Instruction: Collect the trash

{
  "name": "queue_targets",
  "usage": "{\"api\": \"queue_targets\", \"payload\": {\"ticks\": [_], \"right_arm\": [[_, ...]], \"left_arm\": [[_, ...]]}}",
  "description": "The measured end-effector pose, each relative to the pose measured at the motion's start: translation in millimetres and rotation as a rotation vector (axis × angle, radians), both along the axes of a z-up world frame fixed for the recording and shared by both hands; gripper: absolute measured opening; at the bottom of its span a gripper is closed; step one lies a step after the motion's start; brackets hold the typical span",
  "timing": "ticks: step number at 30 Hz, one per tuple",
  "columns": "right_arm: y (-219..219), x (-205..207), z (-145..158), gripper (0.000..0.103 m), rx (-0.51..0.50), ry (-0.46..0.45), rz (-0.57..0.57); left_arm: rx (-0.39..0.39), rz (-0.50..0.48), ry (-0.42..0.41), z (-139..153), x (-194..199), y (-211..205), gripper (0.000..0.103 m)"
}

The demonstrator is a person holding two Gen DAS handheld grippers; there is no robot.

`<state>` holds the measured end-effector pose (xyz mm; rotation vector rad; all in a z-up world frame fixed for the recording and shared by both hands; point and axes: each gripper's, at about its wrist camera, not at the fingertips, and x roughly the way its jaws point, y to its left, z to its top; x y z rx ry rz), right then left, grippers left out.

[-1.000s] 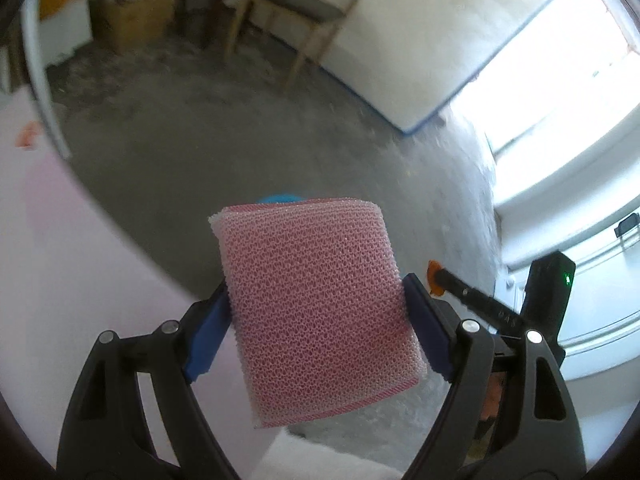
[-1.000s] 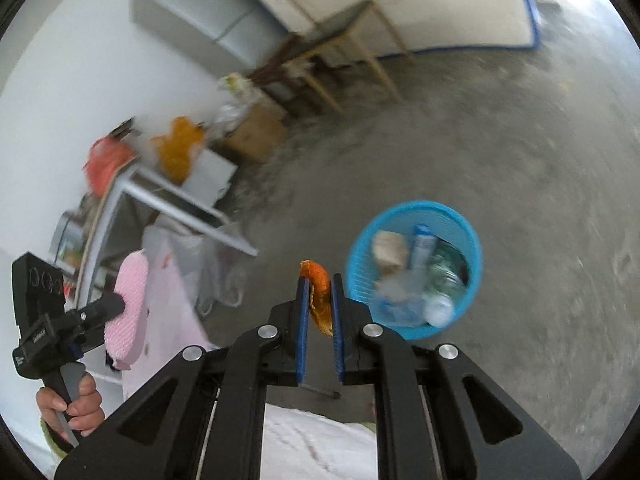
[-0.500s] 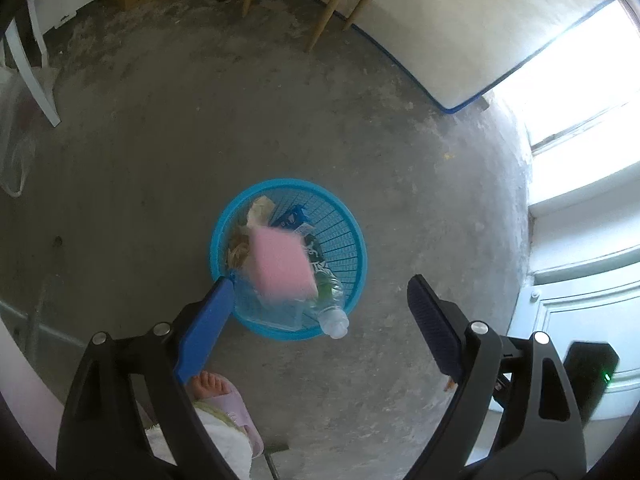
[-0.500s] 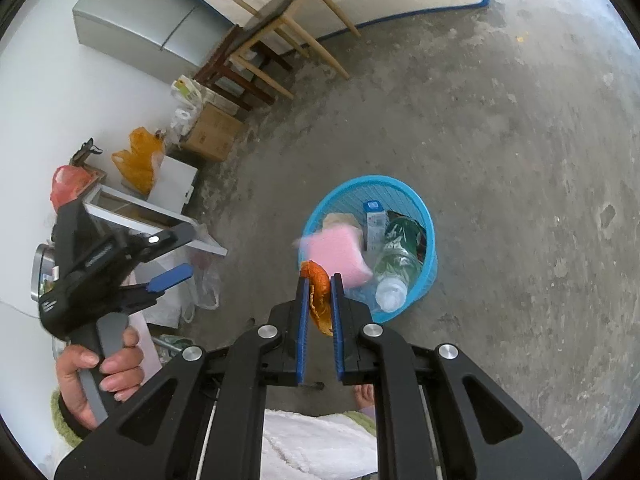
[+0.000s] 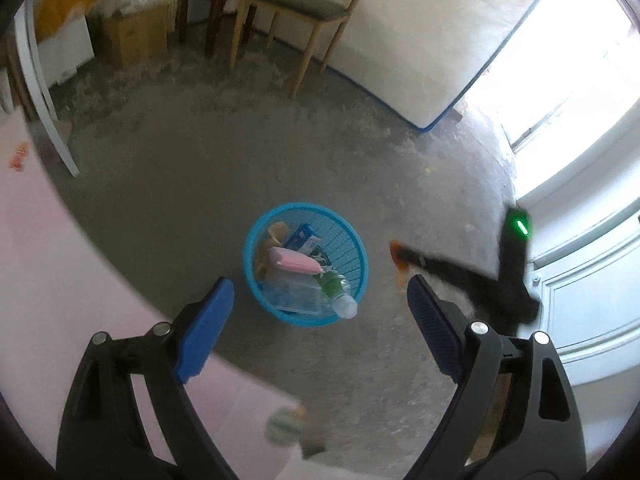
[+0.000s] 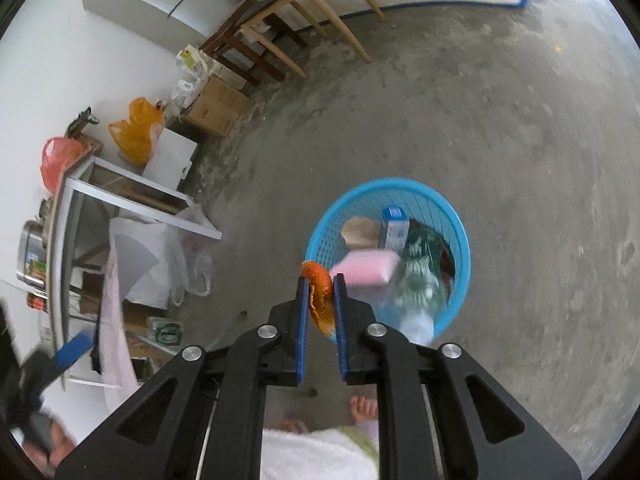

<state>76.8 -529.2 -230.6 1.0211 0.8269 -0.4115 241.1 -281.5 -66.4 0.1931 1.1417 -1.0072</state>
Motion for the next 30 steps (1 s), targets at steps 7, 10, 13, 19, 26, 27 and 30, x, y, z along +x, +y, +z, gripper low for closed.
{"api": "queue_targets", "payload": {"ticks": [7, 10, 13, 19, 26, 27, 30], "right_arm": [[-9, 32, 1, 0.034, -0.051, 0.063, 0.038], [1, 20, 16, 0.040, -0.069, 0.017, 0.037], [19, 0, 38, 0.040, -0.100, -0.019, 0.039], [69, -44, 89, 0.058, -0.240, -0.059, 0.061], [154, -90, 171, 0.091, -0.553, -0.082, 0.116], [165, -97, 182, 0.096, -0.602, -0.090, 0.112], [194, -116, 209, 0.097, -0.743, -0.110, 0.108]], "left_arm": [[-0.031, 0.064, -0.114, 24, -29, 76, 0.085], [-0.044, 0.104, -0.143, 26, -42, 104, 0.085], [-0.075, 0.140, -0.166, 29, -58, 128, 0.085], [-0.161, 0.205, -0.216, 39, -84, 158, 0.091], [-0.224, 0.321, -0.271, 56, -118, 191, 0.095], [-0.234, 0.344, -0.268, 57, -123, 197, 0.095], [-0.247, 0.401, -0.269, 60, -138, 213, 0.095]]}}
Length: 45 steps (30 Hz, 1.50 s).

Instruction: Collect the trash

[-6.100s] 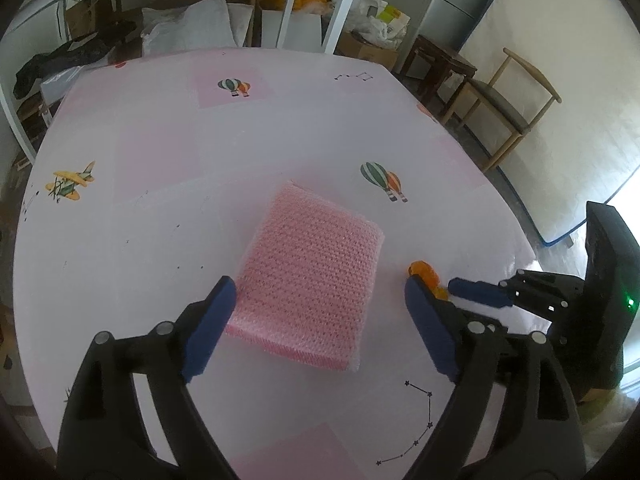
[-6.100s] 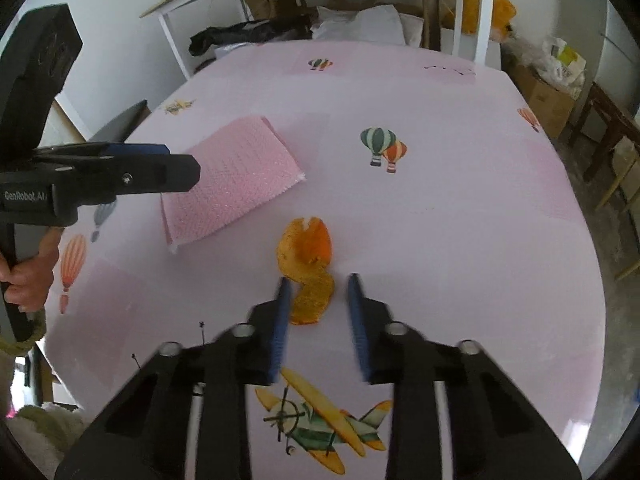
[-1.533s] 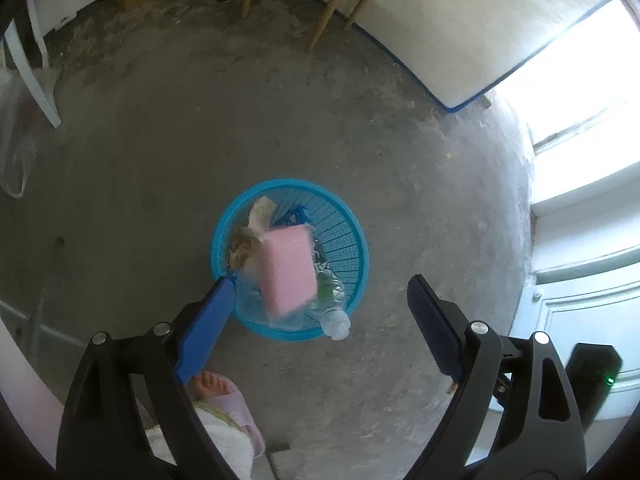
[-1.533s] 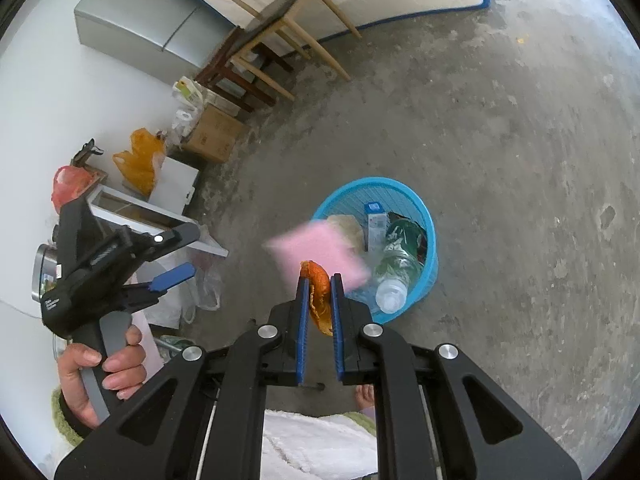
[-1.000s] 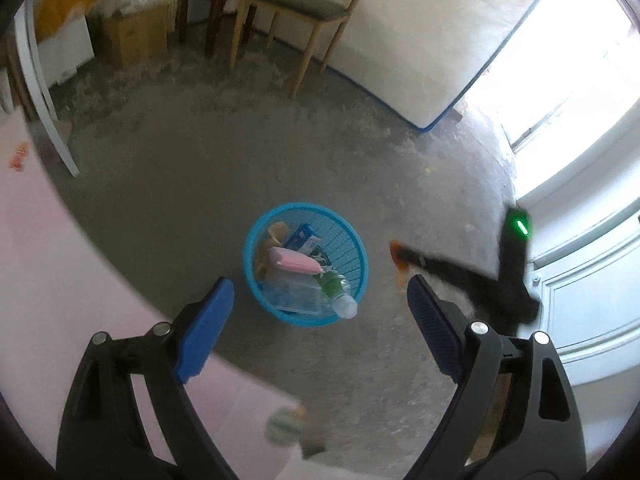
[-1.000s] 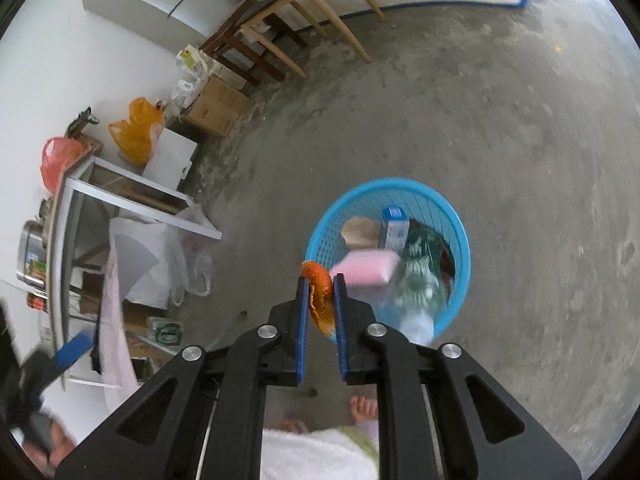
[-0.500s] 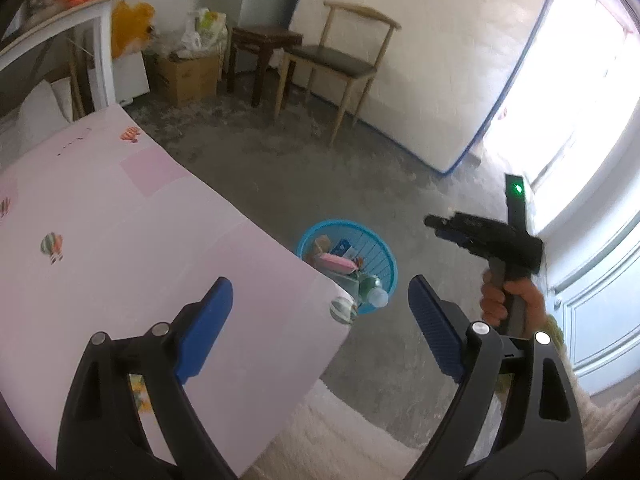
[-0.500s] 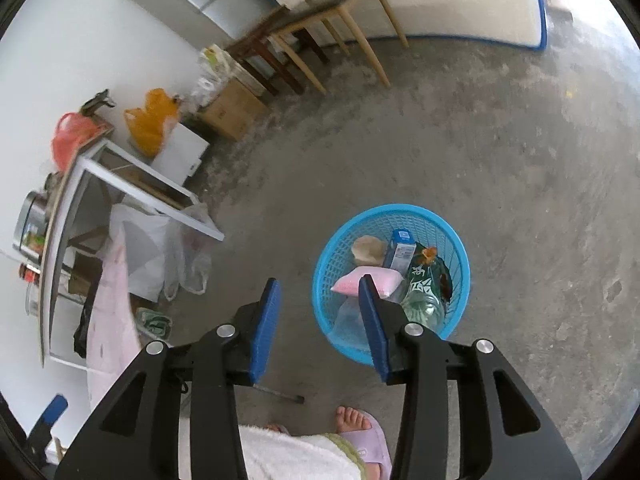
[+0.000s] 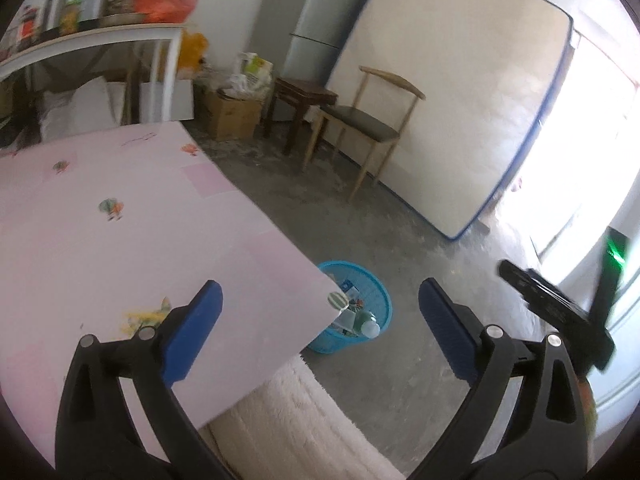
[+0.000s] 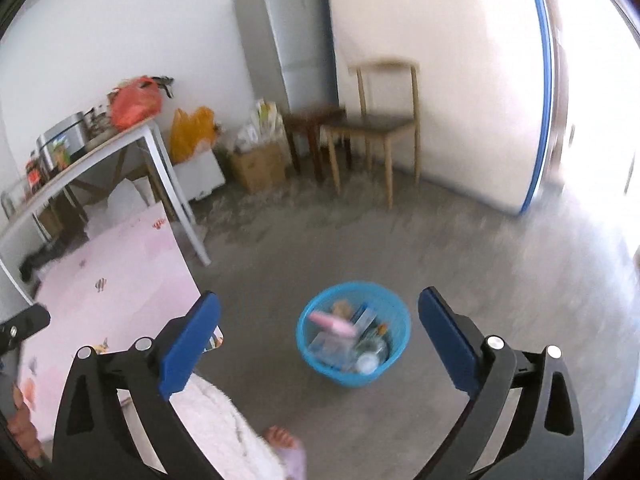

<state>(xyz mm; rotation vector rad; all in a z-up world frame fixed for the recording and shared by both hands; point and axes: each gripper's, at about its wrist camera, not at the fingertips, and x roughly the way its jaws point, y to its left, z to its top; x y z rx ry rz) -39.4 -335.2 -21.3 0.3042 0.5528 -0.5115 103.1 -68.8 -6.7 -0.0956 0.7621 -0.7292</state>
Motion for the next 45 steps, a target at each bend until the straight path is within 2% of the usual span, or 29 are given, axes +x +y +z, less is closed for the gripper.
{"api": "queue_targets", "payload": {"ticks": [4, 7, 10, 14, 19, 23, 27, 32, 39, 45], "right_arm": [[41, -25, 20, 0.097, -0.135, -0.036, 0.004], [58, -36, 17, 0.097, -0.091, -0.053, 0.076], [72, -38, 8, 0.097, -0.093, 0.012, 0.078], [91, -37, 5, 0.097, -0.224, 0.088, 0.067], [95, -33, 7, 0.097, -0.252, 0.118, 0.058], [90, -32, 6, 0.097, -0.227, 0.126, 0.030], [79, -28, 0, 0.097, -0.180, 0.135, 0.023], [73, -25, -12, 0.097, -0.126, 0.171, 0.018], [68, -21, -23, 0.097, -0.123, 0.194, 0.018], [64, -20, -25, 0.097, -0.115, 0.200, 0.015]], "left_arm": [[0.105, 0.111, -0.060, 1, -17, 10, 0.095], [0.226, 0.209, -0.161, 3, -35, 15, 0.095], [0.286, 0.249, -0.217, 7, -47, 15, 0.095], [0.338, 0.272, -0.208, 9, -55, 14, 0.095], [0.334, 0.301, -0.131, 3, -51, 10, 0.095], [0.344, 0.303, -0.074, -7, -53, 3, 0.095], [0.375, 0.303, -0.055, -14, -50, 1, 0.095], [0.369, 0.323, -0.017, -20, -48, 2, 0.095], [0.358, 0.361, 0.024, -24, -46, 4, 0.095], [0.388, 0.336, 0.012, -26, -50, -5, 0.095]]}}
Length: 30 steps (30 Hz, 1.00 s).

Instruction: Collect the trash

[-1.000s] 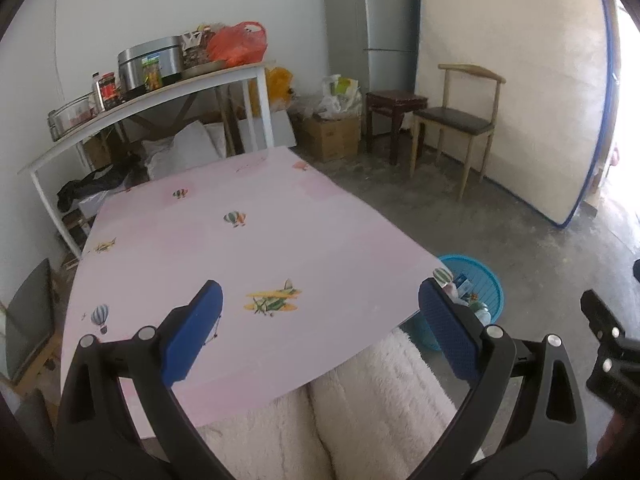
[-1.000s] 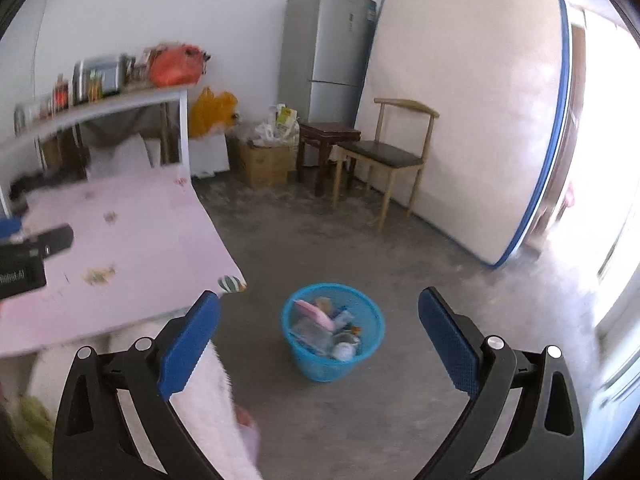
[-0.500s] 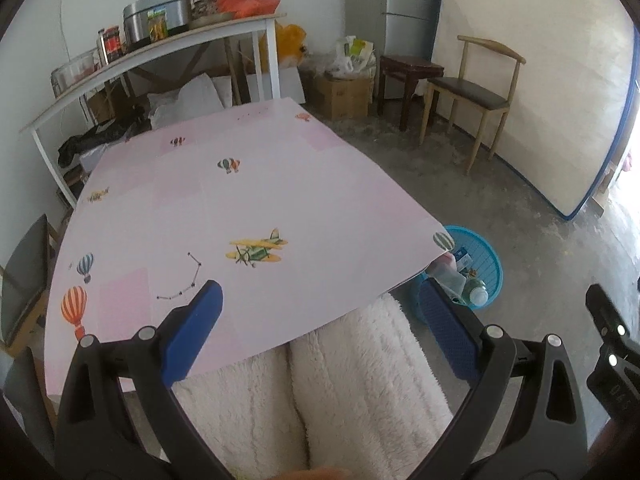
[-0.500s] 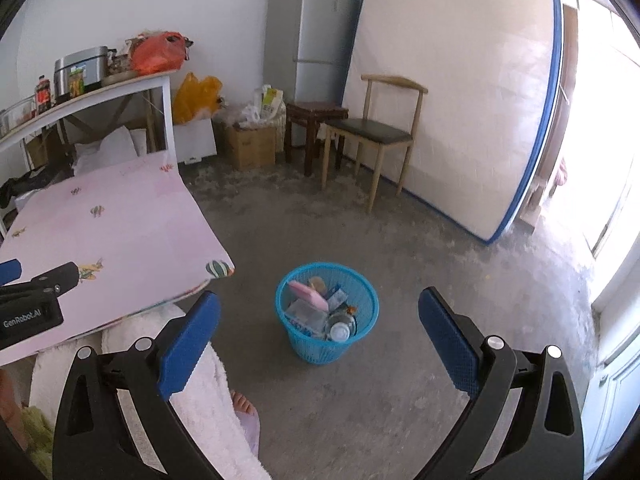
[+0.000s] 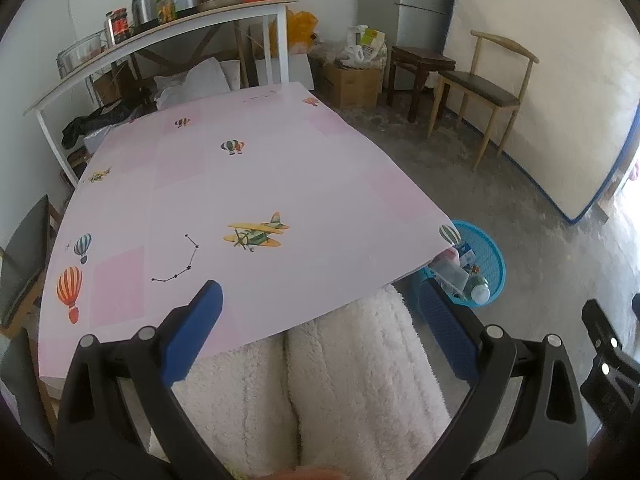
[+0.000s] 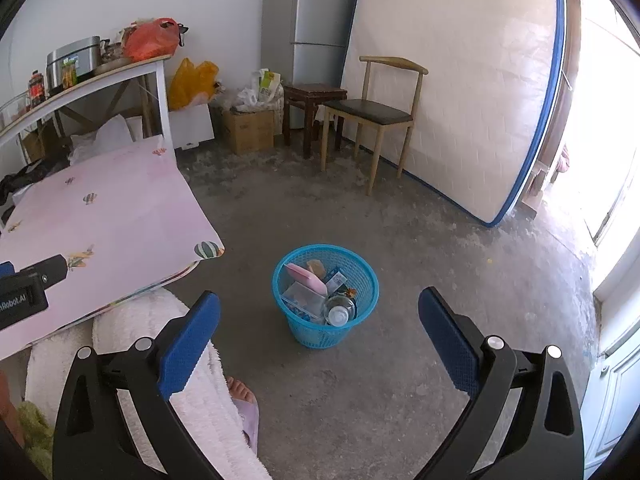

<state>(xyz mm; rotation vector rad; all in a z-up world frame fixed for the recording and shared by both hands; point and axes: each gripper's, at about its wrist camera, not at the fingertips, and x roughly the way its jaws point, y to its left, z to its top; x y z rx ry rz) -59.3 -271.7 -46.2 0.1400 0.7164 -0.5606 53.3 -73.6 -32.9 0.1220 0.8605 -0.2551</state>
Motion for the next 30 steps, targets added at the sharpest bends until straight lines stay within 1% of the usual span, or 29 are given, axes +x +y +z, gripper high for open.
{"api": "queue_targets", "payload": {"ticks": [15, 30], "right_arm": [[-5.2, 4.5, -6.0, 0.097, 0.021, 0.012, 0.001], [-4.8, 4.4, -6.0, 0.097, 0.018, 0.013, 0.001]], "left_arm": [[0.039, -0.039, 0.007, -4.7, -3.1, -10.4, 0.095], [0.040, -0.040, 0.007, -4.5, -1.7, -10.4, 0.095]]}}
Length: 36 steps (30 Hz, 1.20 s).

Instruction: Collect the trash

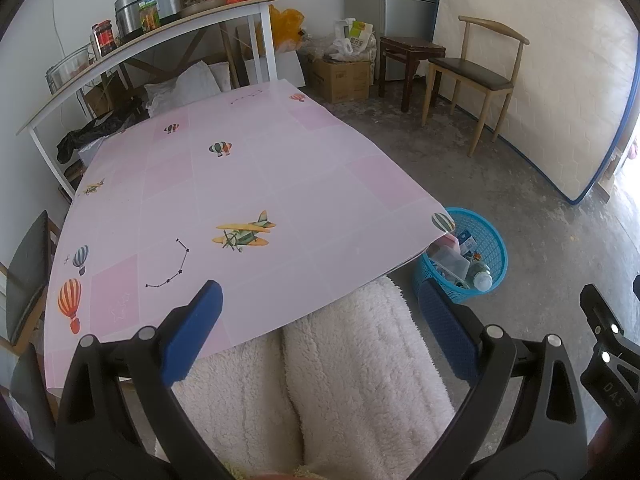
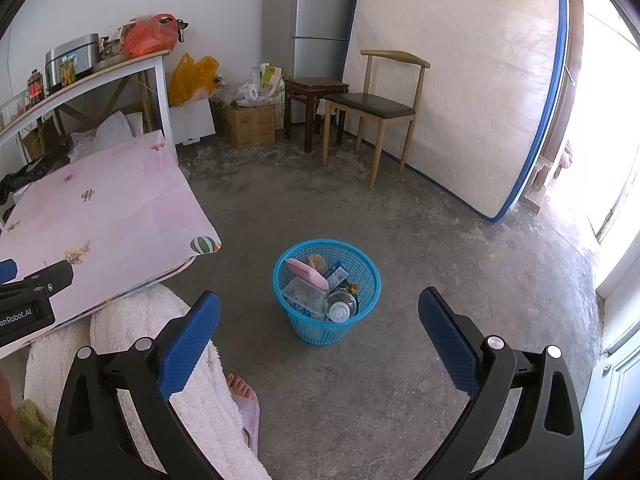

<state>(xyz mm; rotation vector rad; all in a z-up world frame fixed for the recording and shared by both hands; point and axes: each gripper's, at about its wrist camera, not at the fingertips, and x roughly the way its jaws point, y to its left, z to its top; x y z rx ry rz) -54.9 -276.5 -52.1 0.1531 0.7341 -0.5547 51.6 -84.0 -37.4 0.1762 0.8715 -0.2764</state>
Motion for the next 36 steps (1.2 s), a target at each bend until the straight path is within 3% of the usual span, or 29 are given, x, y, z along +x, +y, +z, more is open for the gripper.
{"api": "queue_targets", "payload": {"ticks": [36], "right_arm": [[0.4, 0.3, -0.3, 0.097, 0.000, -0.001, 0.001]], "left_arm": [[0.004, 0.001, 0.004, -1.9, 0.2, 2.2, 0.095]]}}
